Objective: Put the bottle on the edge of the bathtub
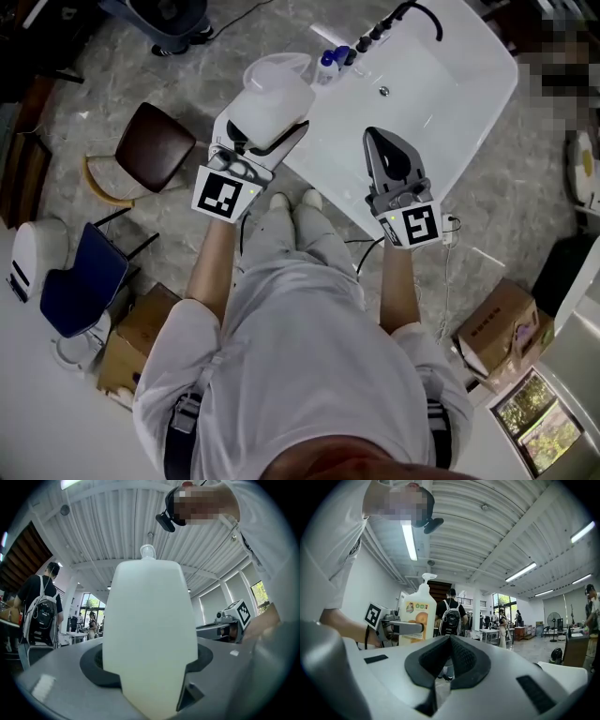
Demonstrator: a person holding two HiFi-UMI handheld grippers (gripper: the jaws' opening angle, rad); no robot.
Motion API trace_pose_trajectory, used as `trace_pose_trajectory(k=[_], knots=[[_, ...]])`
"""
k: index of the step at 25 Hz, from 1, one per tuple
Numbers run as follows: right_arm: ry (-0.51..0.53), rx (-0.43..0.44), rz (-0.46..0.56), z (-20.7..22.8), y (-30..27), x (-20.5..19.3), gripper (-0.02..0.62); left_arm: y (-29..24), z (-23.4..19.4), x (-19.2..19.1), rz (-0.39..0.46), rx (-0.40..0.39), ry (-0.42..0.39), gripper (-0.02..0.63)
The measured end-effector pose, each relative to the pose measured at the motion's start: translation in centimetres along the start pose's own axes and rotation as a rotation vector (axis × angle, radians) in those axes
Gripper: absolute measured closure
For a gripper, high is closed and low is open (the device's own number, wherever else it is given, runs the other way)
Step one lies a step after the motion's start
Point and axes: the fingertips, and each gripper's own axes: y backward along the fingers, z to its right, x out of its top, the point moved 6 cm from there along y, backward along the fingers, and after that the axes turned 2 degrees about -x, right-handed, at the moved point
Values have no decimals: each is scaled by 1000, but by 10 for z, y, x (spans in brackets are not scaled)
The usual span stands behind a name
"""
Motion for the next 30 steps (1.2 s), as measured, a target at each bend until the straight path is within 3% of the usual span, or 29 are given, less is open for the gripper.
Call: trace_pose_trajectory(k=[7,19,30], knots=[[6,-13,6,37,-23,-76,595,-32,-16,-90,11,-7,7,262],[-36,-39,21,56,-39,-210,595,-63,-37,-255,-11,-21,0,262],[-64,-78,7,66,-36,-290,595,-90,-49,-377,-34,-27,26,262]])
